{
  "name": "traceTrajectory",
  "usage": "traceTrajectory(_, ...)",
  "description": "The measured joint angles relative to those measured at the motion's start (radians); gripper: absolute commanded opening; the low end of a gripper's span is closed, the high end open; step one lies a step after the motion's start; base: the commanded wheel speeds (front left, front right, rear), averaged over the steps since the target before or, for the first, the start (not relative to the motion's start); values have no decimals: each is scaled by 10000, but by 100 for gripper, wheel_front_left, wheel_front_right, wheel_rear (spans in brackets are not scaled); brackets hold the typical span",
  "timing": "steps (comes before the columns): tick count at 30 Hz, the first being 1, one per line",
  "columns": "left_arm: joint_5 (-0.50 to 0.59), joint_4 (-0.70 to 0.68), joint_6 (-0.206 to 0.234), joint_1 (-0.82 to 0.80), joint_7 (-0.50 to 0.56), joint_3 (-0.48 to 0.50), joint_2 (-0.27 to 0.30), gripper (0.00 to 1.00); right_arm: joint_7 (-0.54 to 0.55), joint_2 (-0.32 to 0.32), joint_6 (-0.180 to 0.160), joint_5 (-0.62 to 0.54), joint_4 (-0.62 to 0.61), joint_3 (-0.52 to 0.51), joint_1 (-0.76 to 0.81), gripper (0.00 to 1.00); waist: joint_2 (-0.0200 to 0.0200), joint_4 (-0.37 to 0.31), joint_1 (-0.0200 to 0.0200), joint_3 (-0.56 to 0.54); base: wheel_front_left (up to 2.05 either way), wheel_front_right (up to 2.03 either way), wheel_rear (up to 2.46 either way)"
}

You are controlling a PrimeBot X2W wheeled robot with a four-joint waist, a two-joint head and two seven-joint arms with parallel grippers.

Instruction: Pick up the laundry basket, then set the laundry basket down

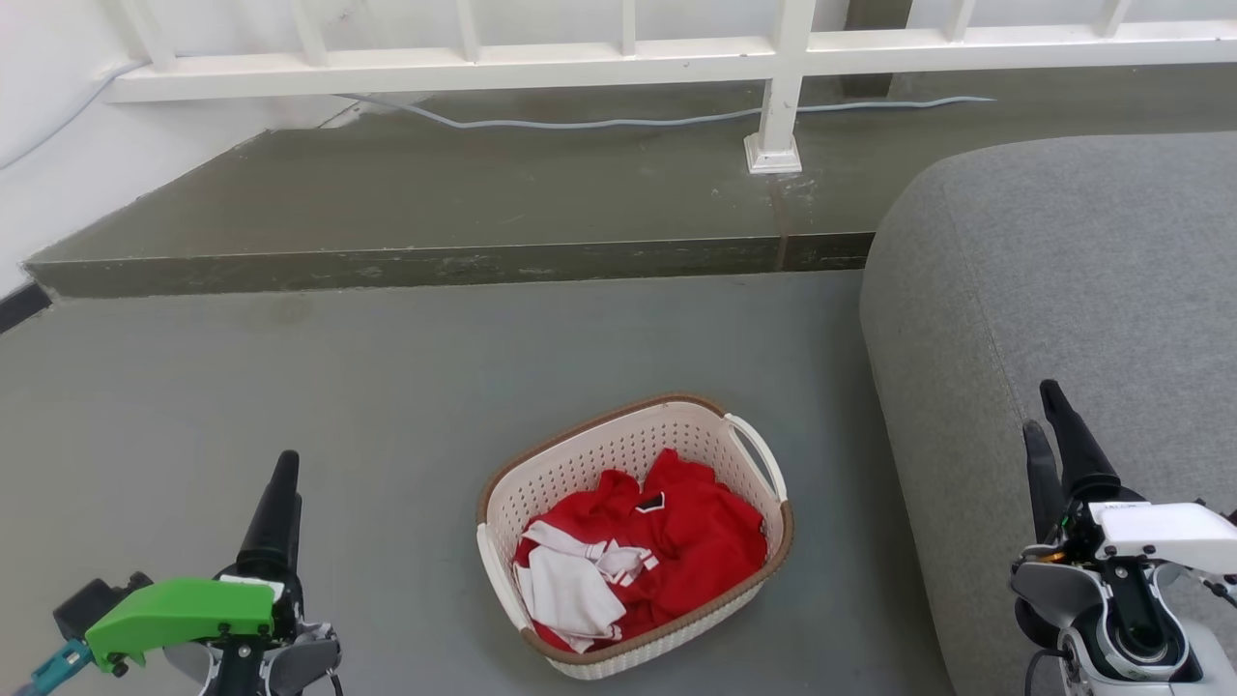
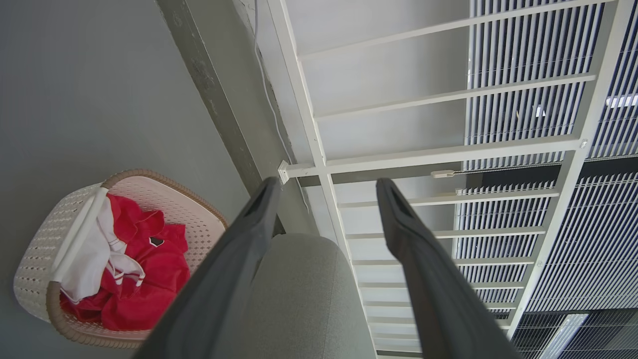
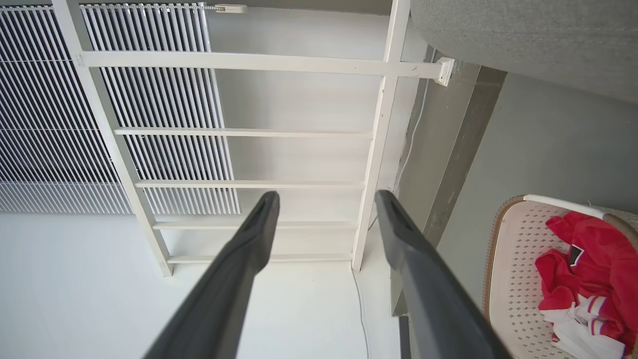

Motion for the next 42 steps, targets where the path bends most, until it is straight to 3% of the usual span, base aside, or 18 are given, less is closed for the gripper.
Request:
traceTrajectory(10,1407,-138,0,0,-309,-217,104,100,-477,-441,2,-1070,-251,731,-5,100,1,-18,0,7,0,0,0)
traceTrajectory(23,4059,-518,46,-1,-719,-449,230,100,-917,-1147,8,-3202,-326,1774,-92,100,0,-49,0,-31,0,0,0)
traceTrajectory(42,6748,-1041,276,9,-1358,-947,174,100,-1528,-1187,12,-5812,-673,2148,-218,100,0,-136,0,-12,0,0,0)
